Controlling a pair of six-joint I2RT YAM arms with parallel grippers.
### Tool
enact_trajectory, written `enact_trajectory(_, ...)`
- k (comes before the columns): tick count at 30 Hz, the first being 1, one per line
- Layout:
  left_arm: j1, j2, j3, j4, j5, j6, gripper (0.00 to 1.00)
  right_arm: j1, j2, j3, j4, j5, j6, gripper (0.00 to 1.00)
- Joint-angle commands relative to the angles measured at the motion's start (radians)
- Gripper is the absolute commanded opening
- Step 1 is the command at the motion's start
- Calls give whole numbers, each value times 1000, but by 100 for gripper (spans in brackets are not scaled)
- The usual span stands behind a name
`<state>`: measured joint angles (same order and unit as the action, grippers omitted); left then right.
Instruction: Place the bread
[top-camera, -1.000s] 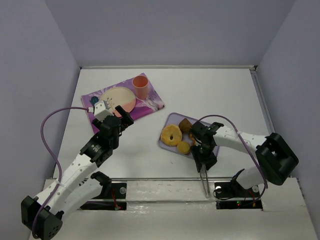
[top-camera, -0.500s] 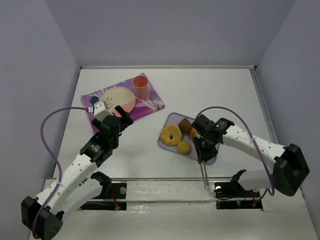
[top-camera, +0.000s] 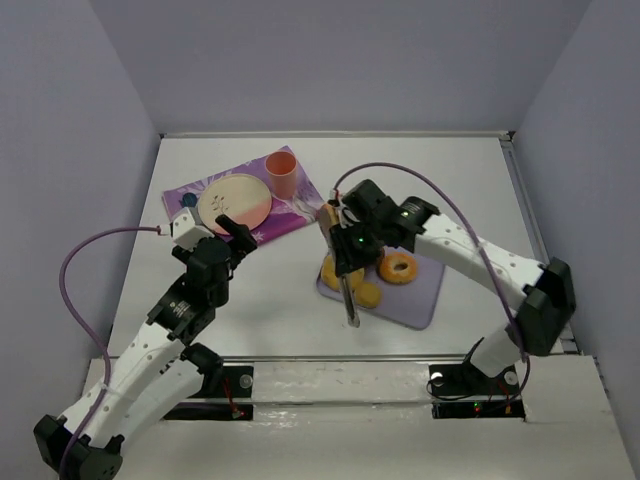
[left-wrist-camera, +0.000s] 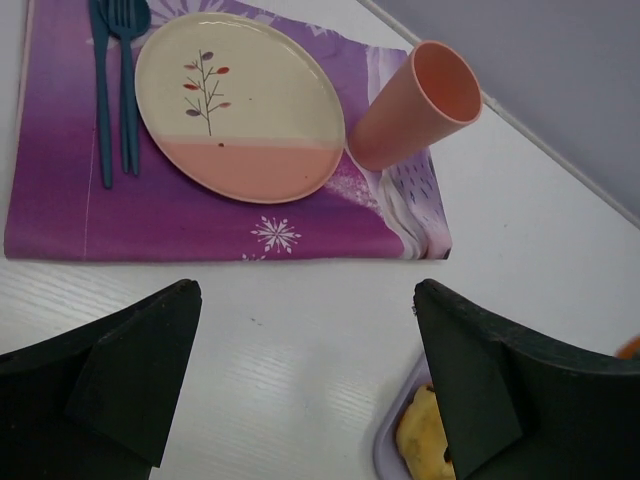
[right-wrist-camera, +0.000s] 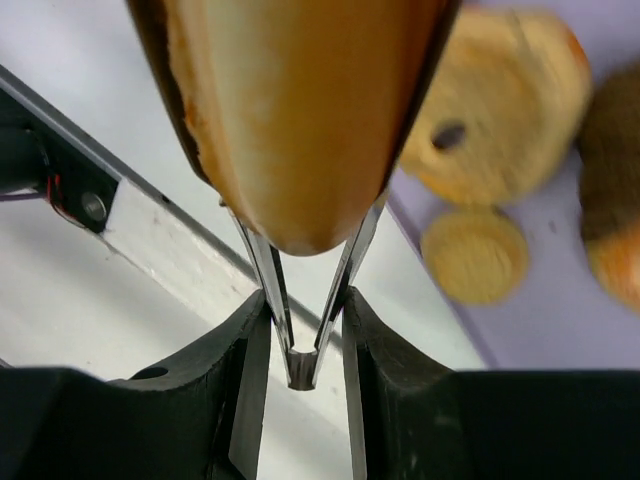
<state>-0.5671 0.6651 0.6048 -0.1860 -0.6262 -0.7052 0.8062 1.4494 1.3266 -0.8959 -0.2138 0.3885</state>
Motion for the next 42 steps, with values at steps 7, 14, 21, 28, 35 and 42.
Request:
enact_trajectory(7,10,-153,18,-102,-133,-80,99,70,647,691,109,-39,-158,17)
enact_trajectory(14,10,-194,7,-125,-159,-103,99,70,1067,1207,20,-15,-158,20)
enact_trajectory(21,10,-193,7,-127,-161,-106,99,70,1135,1188,127,27,-158,29)
enact_trajectory(28,10,-199,4,-132,-161,-108,99,70,1169,1189,172,18,-154,35)
enact_trajectory(35,10,-199,3,-128,-165,-108,99,70,1158,1160,180,10,-148,55)
enact_trajectory(42,10,-203,3,-130,-171,-108,99,70,1146,1148,186,4,-154,58)
